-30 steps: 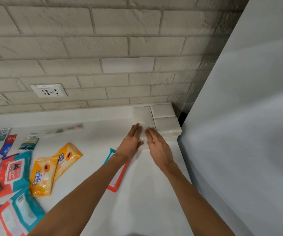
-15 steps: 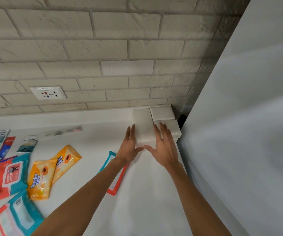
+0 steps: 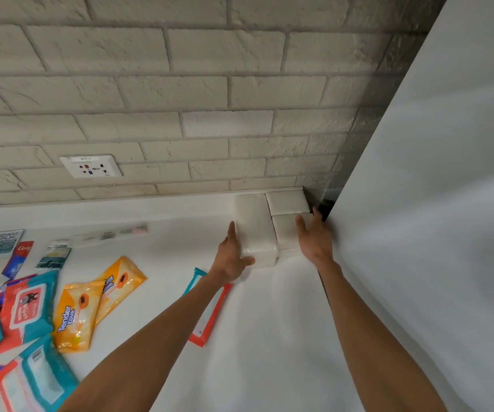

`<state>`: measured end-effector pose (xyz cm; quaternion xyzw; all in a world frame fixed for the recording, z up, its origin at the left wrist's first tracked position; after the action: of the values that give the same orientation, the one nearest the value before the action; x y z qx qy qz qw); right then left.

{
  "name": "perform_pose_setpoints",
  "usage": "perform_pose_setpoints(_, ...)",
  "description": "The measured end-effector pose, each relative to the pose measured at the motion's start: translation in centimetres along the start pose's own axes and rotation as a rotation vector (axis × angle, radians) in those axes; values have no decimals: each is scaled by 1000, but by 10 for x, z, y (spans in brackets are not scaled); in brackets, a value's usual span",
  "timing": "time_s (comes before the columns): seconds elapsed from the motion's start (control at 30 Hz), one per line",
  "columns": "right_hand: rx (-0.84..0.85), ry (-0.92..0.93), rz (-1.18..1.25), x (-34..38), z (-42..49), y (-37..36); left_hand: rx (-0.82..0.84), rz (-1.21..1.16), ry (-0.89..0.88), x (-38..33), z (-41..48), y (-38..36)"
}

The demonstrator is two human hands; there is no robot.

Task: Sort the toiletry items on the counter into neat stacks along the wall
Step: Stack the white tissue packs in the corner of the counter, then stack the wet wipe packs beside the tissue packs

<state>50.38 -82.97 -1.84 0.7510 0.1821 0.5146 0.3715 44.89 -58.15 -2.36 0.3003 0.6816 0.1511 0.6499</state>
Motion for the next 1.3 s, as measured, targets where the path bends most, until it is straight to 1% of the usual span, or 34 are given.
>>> perform_pose_setpoints(0.1,57,-76,17,4,11,3,12,25,6,1,4,2)
perform_pose_setpoints(0.27,118,-121,1,8,23,3,30,29,16,0,8,3)
perform_pose_setpoints(0.57,109,-105,-62,6,29,0,39,70,16,-2,8,5)
perform_pose_setpoints(0.67,72,-77,-48,10,23,4,50,111,4,1,8,10)
perform_pose_setpoints(0.77,-39,-16,3,16,13,13,60,129,-6,4,3,20)
perform_pose_setpoints(0.87,-166,76,35,30,-8,26,32,155,-11,10,-10,33)
perform_pose_setpoints(1.03,-304,281,94,69,-70,35,-122,153,12,30,-45,62)
perform_pose_setpoints(1.13,-304,374,159,89,-117,24,-210,132,21,40,-75,77)
perform_pose_setpoints(1.23,-206,441,194,102,-161,-1,-283,126,48,51,-106,86)
perform_pose_setpoints(1.3,-138,453,170,107,-189,-21,-311,122,90,61,-127,88)
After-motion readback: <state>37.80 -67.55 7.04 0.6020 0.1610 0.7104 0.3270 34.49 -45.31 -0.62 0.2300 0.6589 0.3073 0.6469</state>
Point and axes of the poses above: each hand's wrist, its own z-axis towards the middle knuckle, its own y-axis out of the back of the hand, x = y × z, the point moved 5 cm from there along z, towards the middle knuckle, and after that the axes turned 10 degrees about -y, right-handed, at the moved point
